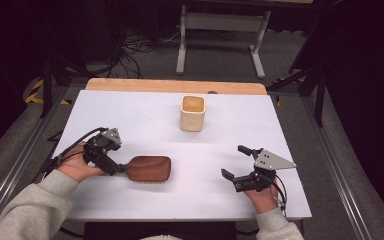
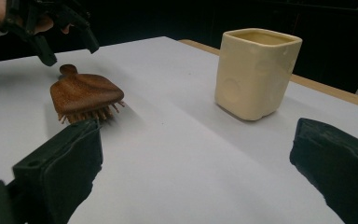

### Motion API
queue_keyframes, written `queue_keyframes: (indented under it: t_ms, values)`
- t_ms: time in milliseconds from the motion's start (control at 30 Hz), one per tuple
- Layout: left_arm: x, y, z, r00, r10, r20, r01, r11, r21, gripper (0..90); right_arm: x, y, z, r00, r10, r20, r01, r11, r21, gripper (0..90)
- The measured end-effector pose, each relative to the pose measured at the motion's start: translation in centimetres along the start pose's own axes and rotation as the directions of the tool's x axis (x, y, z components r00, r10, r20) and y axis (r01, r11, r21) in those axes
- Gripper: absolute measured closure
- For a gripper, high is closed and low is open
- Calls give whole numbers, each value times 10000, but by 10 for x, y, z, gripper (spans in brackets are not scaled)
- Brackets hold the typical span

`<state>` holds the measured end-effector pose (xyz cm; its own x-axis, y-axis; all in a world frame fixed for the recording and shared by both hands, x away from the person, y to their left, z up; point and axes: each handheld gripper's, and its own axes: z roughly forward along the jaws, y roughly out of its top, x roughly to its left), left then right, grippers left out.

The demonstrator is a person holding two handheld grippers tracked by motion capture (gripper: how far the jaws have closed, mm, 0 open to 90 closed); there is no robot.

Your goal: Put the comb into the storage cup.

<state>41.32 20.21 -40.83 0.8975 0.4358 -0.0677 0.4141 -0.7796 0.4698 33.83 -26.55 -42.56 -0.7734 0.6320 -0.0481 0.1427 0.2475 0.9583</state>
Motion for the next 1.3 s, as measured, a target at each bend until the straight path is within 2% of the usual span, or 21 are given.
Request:
queue_keyframes:
  t_ms: [67,300,367,433,533,633,700,867,967,1100,1200,1300]
  values:
    - [-1,0,0,9995,274,185,-275,9996,60,11,0,0,0,10000,-1,-14,1,10000,1,27]
    - [-9,-2,0,9939,1054,316,-1055,9944,-5,3,0,0,0,10000,5,-36,-5,10000,-14,27]
    - [-9,-2,-1,9957,811,459,-820,9965,188,7,0,0,0,10000,-2,-42,2,10000,-15,27]
    - [-9,-2,0,9962,741,459,-754,9968,277,12,0,0,0,10000,2,-49,-2,10000,-19,27]
    - [-10,-3,0,9953,945,221,-954,9944,446,12,1,0,0,10000,-6,-59,6,10000,-15,27]
    - [-12,-3,1,9908,1352,82,-1354,9894,532,12,1,0,0,10000,-8,-69,8,10000,-19,27]
    - [-14,-3,2,9858,1679,19,-1676,9829,757,24,1,0,1,10000,-15,-71,15,10000,-14,27]
    - [-13,-4,6,9785,2064,60,-2058,9725,1092,75,1,0,1,9999,-59,-97,59,10000,-18,27]
    - [-12,-4,7,9760,2173,140,-2175,9695,1134,106,1,0,1,9999,-69,-115,69,10000,-12,27]
    - [-8,-4,10,9693,2443,280,-2459,9625,1142,143,1,0,1,9999,-92,-117,92,10000,-13,27]
    - [-6,-4,13,9691,2434,399,-2465,9610,1254,171,1,0,1,9999,-99,-129,99,10000,-13,27]
    - [-4,-3,19,9645,2594,502,-2640,9538,1433,191,1,-1,1,9998,-108,-143,108,9999,-3,27]
